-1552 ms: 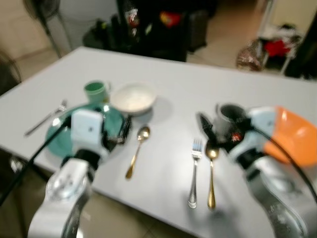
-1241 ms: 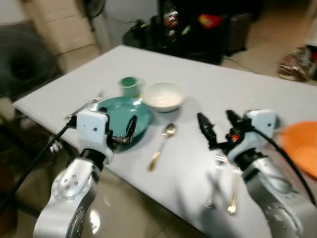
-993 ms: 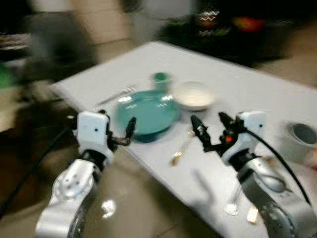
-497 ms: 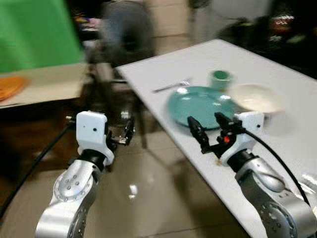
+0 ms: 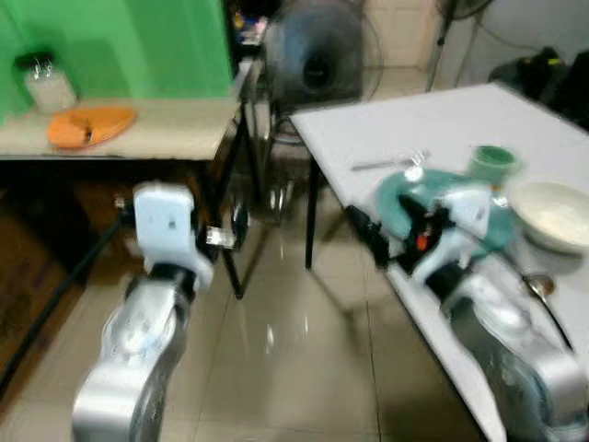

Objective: Setting the table

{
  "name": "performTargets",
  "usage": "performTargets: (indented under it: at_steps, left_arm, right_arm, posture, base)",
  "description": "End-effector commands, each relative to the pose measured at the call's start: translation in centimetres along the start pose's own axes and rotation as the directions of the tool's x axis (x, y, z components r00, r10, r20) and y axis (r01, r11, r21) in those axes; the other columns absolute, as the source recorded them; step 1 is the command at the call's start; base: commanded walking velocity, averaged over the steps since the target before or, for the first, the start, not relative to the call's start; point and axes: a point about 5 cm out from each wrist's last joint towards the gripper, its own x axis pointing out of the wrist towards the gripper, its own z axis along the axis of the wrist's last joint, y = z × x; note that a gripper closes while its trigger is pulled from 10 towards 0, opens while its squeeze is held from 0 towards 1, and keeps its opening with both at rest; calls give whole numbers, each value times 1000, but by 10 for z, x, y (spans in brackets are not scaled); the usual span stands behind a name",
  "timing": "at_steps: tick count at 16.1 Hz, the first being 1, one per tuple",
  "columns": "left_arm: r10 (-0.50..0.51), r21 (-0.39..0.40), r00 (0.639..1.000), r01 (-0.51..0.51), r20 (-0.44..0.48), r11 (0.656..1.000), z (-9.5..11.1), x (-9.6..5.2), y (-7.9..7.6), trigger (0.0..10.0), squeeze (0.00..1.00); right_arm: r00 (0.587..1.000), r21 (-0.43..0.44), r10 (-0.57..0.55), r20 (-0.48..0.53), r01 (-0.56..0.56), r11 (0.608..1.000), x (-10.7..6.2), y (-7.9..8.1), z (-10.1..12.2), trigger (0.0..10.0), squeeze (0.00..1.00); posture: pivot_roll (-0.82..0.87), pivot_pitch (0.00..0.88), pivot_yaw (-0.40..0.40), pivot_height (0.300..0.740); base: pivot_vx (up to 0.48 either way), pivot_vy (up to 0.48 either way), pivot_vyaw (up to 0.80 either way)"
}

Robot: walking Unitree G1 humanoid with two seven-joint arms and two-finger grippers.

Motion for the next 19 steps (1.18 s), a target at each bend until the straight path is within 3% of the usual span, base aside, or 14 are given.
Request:
performTargets:
  at_steps: [1,8,10,14,17,18,19]
  left_arm:
    - [11,-8,1000,-11,-14,1000,-3,-1,1,10000,0]
    - [16,-26,1000,-16,14,1000,0,0,6,10000,0]
    - [25,-27,1000,-25,18,999,1,-2,8,10000,0]
    - [23,-29,1000,-23,17,999,0,-5,8,10000,0]
    - [27,-27,1000,-26,17,999,0,-5,8,10000,0]
    - [27,-27,999,-27,17,999,0,-5,8,10000,0]
    - [27,-26,999,-27,17,999,0,-5,8,10000,0]
  right_arm:
    - [999,3,40,-23,-40,999,1,3,-2,10000,1000]
    - [997,-45,65,-50,-67,997,7,4,-4,10000,1000]
    - [995,-42,81,-57,-83,996,8,4,-4,10000,718]
    - [989,-69,127,-73,-132,989,10,10,-6,10000,765]
    - [990,-78,124,-68,-129,988,11,11,-5,10000,729]
    - [991,-76,118,-63,-123,990,12,10,-5,10000,498]
    - [992,-75,114,-62,-119,990,12,10,-5,10000,176]
  posture:
    - [-74,0,15,740]
    - [-68,0,10,740]
    - [-61,0,4,740]
    - [-61,0,-1,740]
    - [-59,0,-5,740]
    - [-60,0,-3,740]
    - [-61,0,-3,740]
  base:
    - [0,0,800]
    - [151,0,679]
    - [321,0,0]
    - [370,0,503]
    - [386,0,702]
    - [390,0,0]
    - [394,0,0]
